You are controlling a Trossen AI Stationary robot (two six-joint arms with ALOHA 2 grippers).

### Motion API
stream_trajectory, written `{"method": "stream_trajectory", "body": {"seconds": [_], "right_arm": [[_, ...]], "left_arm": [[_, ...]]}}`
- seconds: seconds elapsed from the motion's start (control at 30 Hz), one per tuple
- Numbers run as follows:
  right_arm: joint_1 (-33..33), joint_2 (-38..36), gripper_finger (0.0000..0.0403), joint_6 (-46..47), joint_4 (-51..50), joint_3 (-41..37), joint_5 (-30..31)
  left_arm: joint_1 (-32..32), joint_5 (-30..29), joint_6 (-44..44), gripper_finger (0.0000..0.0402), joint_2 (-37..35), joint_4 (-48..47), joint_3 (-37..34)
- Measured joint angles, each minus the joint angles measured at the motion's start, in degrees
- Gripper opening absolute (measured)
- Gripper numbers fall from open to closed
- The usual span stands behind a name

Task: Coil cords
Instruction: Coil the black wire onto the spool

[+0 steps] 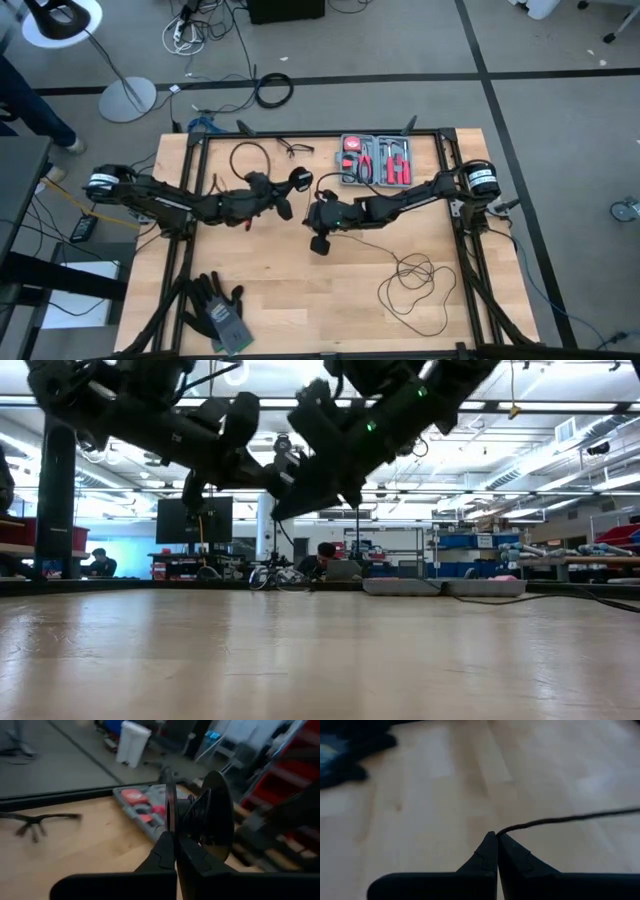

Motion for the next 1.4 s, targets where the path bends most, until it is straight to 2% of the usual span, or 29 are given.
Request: {"method": "stream_trajectory", "body": {"seconds": [0.3, 0.7, 0.9, 1.17, 1.4], "right_arm": [[-0.09, 0.00, 0.0000, -8.03, -1.81, 2.10, -4.42], [-0.04, -2.25, 0.0000, -14.10, -1.31, 2.06, -4.72], [-0.98, -4.45, 0.0000, -16.41, -1.83, 2.06, -4.76], [-2.86, -6.58, 0.0000, -16.39, -0.82, 2.04, -8.81], [-3.76, -6.62, 0.0000, -16.42, 2.48, 1.99, -13.47]], "left_arm": [[-2.66, -0.50, 4.23, 0.0001, 4.31, -6.12, 6.01], [-3.33, 3.56, 4.16, 0.0000, 5.97, -14.15, 6.19], [-3.33, 7.79, 4.18, 0.0000, 5.97, -15.66, 6.19], [-3.33, 11.17, 4.28, 0.0000, 5.97, -15.68, 6.19], [-3.33, 17.51, 6.50, 0.0000, 5.96, -13.45, 6.16]]}}
